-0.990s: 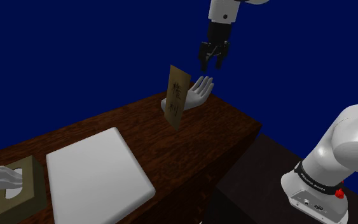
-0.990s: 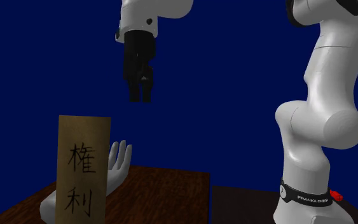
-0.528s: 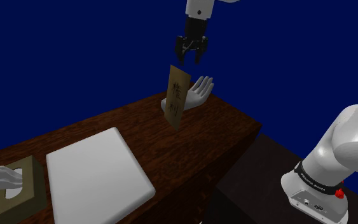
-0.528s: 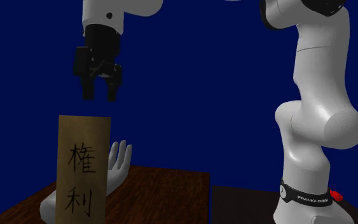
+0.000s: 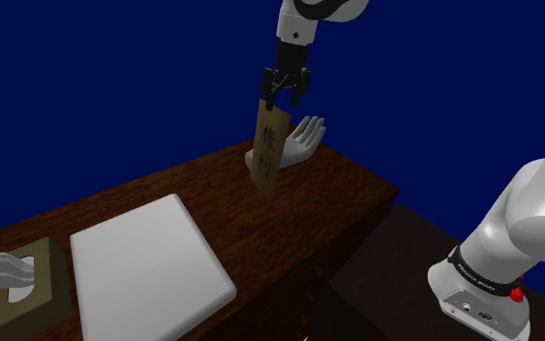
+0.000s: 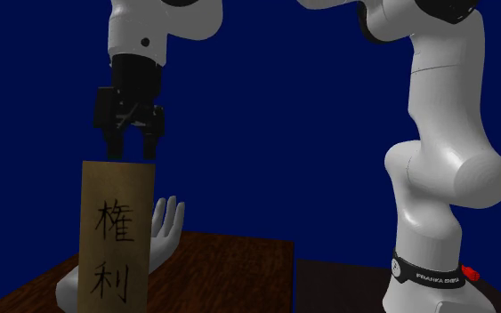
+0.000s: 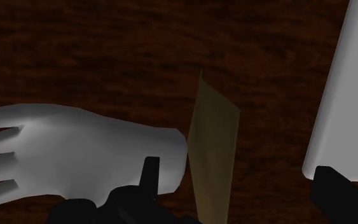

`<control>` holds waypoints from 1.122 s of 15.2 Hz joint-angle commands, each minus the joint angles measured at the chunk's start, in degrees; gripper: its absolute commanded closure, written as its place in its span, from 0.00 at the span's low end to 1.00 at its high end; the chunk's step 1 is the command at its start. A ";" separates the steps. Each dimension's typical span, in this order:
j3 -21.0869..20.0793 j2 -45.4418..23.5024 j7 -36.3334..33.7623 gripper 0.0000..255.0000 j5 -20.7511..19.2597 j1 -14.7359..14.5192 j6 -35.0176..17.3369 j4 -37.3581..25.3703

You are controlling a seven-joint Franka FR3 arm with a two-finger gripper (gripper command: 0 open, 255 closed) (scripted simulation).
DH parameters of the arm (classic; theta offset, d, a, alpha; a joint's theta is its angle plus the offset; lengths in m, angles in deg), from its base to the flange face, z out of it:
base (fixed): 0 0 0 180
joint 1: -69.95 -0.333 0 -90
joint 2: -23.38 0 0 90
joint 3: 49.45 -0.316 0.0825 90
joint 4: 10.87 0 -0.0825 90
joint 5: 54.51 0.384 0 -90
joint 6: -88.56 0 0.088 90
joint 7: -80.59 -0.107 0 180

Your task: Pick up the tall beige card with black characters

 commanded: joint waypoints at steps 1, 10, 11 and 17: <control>0.02 -0.07 0.17 0.00 0.04 0.02 -1.05 0.97; 0.00 -0.04 0.14 1.00 0.04 0.00 -1.05 1.00; 0.00 -0.04 0.14 1.00 0.04 0.00 -1.06 1.00; 0.07 0.13 -0.28 1.00 -0.10 0.07 2.72 -2.63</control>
